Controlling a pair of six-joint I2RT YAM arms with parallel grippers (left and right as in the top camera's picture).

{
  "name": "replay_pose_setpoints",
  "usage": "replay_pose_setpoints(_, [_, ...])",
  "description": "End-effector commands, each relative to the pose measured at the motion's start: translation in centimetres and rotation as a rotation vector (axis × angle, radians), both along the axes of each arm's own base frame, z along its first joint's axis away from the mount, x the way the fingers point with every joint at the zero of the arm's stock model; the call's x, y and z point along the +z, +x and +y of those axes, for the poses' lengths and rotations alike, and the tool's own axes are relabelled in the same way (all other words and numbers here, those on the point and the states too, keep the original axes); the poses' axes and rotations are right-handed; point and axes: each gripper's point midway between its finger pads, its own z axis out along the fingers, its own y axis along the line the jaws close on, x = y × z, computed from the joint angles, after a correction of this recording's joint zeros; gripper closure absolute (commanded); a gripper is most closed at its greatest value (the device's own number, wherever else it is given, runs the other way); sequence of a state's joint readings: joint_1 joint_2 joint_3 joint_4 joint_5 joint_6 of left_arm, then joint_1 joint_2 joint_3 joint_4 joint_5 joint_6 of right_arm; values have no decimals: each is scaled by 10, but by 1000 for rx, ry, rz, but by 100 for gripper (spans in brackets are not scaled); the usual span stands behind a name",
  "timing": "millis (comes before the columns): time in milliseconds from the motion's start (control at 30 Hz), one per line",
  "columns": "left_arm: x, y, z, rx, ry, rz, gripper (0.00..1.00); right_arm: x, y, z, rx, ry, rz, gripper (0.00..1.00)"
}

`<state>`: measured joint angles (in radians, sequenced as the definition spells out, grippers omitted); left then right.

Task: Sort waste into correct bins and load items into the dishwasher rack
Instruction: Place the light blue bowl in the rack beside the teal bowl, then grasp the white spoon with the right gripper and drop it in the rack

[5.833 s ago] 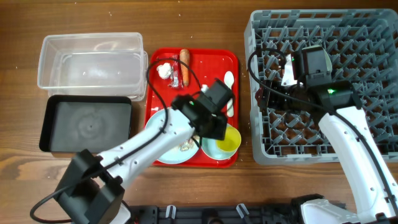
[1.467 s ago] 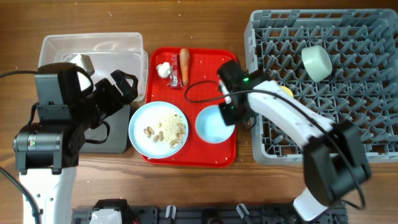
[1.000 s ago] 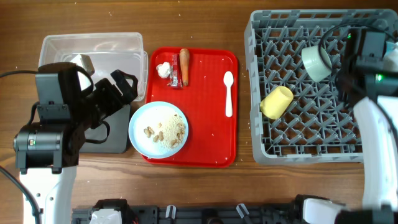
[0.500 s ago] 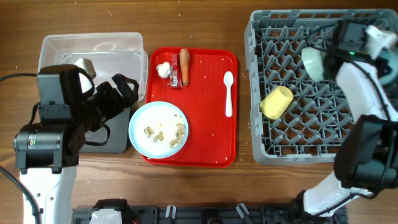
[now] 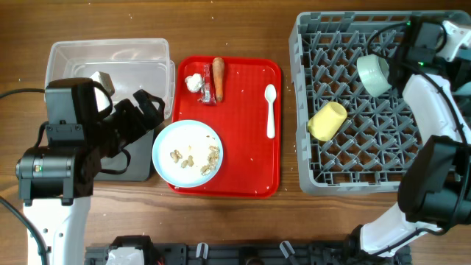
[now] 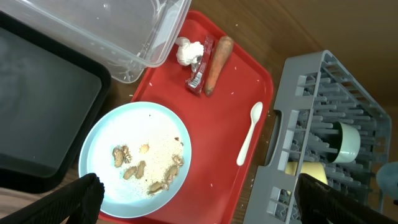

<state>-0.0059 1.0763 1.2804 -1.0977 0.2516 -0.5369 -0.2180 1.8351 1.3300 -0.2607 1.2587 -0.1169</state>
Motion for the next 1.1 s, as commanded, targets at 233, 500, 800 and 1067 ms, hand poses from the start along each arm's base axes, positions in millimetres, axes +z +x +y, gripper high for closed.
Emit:
replay_pose_setpoints(233, [4,3,1,10,-10,-11,0,-56,50,59,199,40,193,95])
replay_pose_setpoints(500, [2,1,1,10,-10,0,0,27,69,127,390,21,-45,42])
replay_pose_setpoints(800, [5,5,1,10,-10,-19,0,7,31,428,1376,1097,-70,42])
replay_pose_setpoints(1067, [4,3,1,11,-11,-7,0,-145,20,470,1037,1283,171,48])
